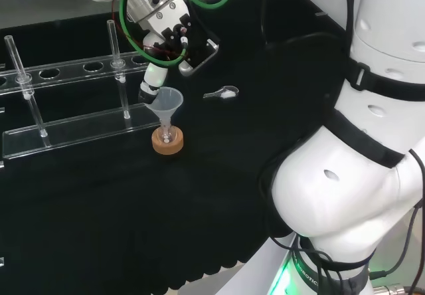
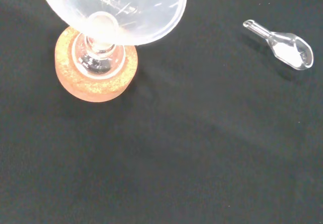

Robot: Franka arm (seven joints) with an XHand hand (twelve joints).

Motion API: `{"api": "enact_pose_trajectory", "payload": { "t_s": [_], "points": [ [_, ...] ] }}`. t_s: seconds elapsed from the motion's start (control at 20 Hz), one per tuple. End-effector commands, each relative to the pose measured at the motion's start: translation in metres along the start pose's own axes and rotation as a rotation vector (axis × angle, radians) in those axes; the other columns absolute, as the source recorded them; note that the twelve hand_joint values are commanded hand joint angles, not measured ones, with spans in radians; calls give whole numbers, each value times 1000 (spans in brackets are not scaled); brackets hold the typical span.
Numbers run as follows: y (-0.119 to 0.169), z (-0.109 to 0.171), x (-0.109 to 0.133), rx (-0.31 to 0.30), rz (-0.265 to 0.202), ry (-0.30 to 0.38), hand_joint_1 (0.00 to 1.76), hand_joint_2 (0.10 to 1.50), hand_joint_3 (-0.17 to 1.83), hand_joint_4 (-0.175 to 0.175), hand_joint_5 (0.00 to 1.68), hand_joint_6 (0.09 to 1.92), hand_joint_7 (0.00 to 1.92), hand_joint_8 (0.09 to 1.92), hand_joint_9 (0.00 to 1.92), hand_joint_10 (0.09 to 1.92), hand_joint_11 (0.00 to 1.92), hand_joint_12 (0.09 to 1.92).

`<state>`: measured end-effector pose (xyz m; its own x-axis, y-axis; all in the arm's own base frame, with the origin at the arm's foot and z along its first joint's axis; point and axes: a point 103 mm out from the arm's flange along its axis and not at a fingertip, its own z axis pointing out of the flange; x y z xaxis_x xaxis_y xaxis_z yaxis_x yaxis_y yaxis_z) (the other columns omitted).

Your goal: Place the funnel on the round-bottom flask.

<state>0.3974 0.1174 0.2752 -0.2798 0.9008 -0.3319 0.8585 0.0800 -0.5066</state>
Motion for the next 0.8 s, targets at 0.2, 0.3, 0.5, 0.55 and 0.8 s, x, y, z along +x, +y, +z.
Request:
{"api": "enact_pose_trajectory", "payload": {
  "t_s": [0.2, 0.3, 0.5, 0.55, 0.8],
  "points": [
    [-3, 10, -24, -31, -1, 66, 406, 683, 173, -57, 255, 87, 181, 720, 497, 676, 447, 1383],
    [-6, 11, -31, -53, 6, 91, 407, 684, 172, -57, 255, 87, 184, 721, 498, 674, 447, 1383],
    [-9, 22, -51, -75, 16, 158, 407, 685, 169, -57, 260, 87, 195, 723, 505, 673, 449, 1384],
    [-10, 26, -58, -80, 19, 177, 407, 685, 168, -58, 261, 87, 197, 723, 507, 673, 449, 1385],
    [-11, 34, -84, -102, 36, 219, 406, 687, 165, -59, 266, 87, 209, 724, 516, 670, 450, 1386]
  ]
}}
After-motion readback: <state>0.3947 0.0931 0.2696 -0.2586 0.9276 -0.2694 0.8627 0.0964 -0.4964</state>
